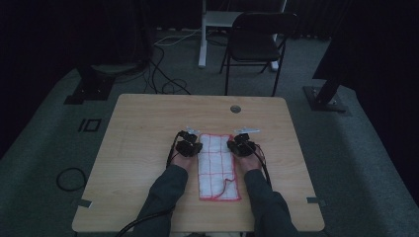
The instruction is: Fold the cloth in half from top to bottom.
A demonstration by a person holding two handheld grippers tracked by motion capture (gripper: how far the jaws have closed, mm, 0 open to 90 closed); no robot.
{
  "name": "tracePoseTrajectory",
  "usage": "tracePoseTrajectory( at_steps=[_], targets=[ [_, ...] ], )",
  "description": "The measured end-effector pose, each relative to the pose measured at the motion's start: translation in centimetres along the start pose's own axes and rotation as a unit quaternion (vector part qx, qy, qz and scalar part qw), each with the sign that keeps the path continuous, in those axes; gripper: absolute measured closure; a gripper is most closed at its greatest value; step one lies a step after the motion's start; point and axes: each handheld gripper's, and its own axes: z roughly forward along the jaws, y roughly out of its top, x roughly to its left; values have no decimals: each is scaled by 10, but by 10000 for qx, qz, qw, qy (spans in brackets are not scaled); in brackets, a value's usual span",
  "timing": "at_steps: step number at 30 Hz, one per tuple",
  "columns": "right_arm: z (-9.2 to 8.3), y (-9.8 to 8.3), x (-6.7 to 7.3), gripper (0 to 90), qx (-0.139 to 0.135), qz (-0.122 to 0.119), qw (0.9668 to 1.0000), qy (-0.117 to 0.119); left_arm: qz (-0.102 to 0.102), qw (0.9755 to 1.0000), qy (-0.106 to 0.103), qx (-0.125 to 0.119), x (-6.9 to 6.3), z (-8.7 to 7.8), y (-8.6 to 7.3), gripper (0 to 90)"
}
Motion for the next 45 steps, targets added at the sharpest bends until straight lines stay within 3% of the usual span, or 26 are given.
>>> tracePoseTrajectory(
  at_steps=[12, 28, 45],
  targets=[
    [-11, 13, -1, 865, -233, -76, 9997, -43, -38, 9998, -58, -188, -2, -9, 8, 871],
    [-27, 19, -1, 865, -506, -171, 9986, -48, 104, 9988, -89, -462, -8, -27, 20, 872],
    [-45, 11, 5, 864, -648, -318, 9972, 172, 251, 9974, -197, -645, -13, -46, 9, 871]
  ],
)
